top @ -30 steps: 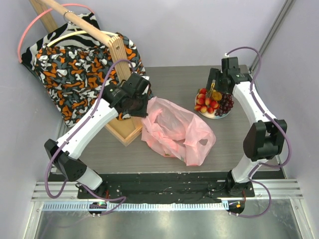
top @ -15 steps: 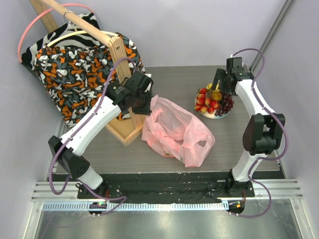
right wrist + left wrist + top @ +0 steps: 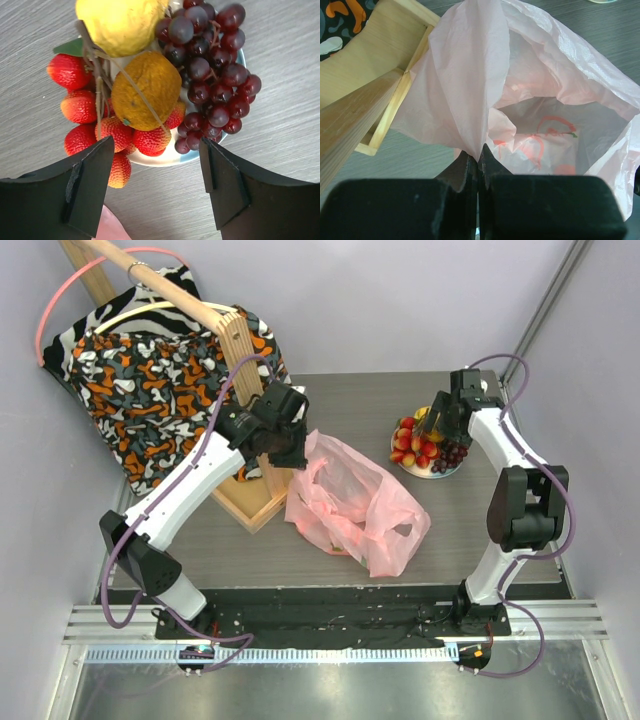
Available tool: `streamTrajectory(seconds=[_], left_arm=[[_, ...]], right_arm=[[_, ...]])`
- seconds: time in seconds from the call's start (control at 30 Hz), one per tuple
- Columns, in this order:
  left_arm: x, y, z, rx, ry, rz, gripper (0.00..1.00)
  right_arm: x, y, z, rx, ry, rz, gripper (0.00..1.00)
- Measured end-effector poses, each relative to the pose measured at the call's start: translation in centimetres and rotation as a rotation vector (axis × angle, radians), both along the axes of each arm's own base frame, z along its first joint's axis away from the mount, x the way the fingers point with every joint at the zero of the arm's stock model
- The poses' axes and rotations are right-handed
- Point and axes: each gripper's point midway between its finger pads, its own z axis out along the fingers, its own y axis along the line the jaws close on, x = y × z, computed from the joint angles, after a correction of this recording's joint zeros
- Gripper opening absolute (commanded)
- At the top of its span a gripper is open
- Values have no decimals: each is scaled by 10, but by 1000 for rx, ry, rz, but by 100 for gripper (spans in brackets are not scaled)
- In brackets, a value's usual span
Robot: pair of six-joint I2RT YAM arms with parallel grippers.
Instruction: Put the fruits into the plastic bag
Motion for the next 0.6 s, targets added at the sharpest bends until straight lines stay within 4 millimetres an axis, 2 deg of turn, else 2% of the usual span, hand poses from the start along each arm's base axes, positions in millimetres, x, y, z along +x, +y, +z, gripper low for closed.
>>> streamTrajectory(seconds=[0.6], left_arm=[[3,-4,-9,-15,6,6,0]], right_arm=[[4,3,-27,95,-63,-155,74]])
